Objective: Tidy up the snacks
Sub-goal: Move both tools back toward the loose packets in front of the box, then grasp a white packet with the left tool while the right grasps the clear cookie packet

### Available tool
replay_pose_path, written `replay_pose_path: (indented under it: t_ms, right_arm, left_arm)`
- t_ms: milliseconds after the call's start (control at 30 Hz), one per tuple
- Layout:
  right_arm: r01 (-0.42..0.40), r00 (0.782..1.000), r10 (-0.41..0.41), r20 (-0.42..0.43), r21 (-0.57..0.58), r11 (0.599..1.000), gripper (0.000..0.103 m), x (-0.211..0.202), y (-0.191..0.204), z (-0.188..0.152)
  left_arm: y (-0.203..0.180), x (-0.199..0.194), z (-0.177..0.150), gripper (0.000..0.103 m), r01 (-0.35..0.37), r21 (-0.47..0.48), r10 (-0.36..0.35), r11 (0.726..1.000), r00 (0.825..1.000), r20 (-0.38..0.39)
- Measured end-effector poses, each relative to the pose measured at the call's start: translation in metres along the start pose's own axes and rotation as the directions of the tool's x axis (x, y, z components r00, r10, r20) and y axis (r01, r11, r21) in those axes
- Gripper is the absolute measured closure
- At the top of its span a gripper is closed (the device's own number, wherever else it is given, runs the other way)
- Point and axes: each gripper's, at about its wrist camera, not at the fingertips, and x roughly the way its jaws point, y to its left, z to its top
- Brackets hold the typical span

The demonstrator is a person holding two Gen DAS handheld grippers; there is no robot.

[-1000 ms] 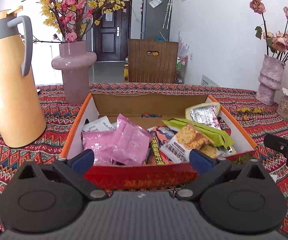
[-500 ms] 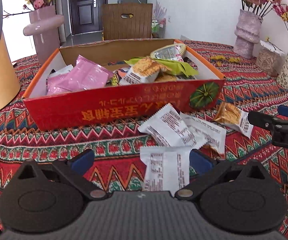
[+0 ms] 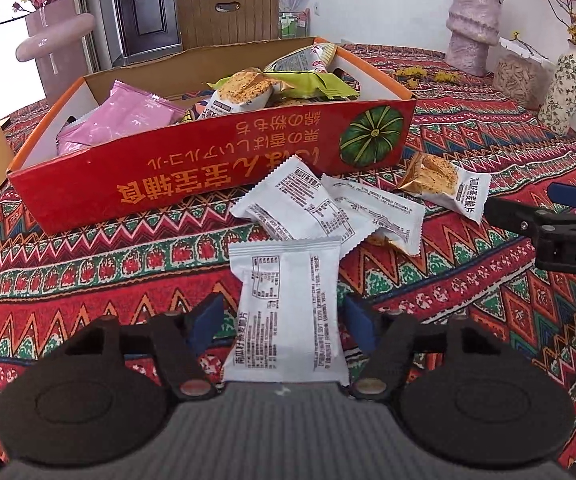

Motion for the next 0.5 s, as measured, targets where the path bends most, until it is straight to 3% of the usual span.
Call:
replay_pose_path:
  t_ms: [33,100,167,500]
  right_arm:
    - [-0.001,1.0,0.001,-0.002,0.001,1.0,0.0,0.0,0.0,0.0]
    - [-0.004,1.0,0.004,-0.007,0.001,1.0,0.0,0.001,0.0,-0.001]
    - [-0.007,1.0,0.007,-0.011,-0.002,1.0,0.0,0.002,0.0,-0.001]
    - [-0.015,0.999,0.01,-0.042,-0.115,0.993,0.0,0.02,0.012,0.013]
  left_arm:
    - [0.0,0.0,0.0,0.039,0.003,0.0,-0.003,1.0,1.0,0.001]
    - [0.001,-0.002,0.0,0.055,0.014,0.0,-0.014,1.0,1.0,0.005]
    - [0.003,-0.004,0.001,0.062,0.033,-0.007,-0.033,0.999,0.999,0.006]
    - [0.025,-0.029,0.005,0.062,0.006,-0.05,-0.001,0.999,0.996,0.09]
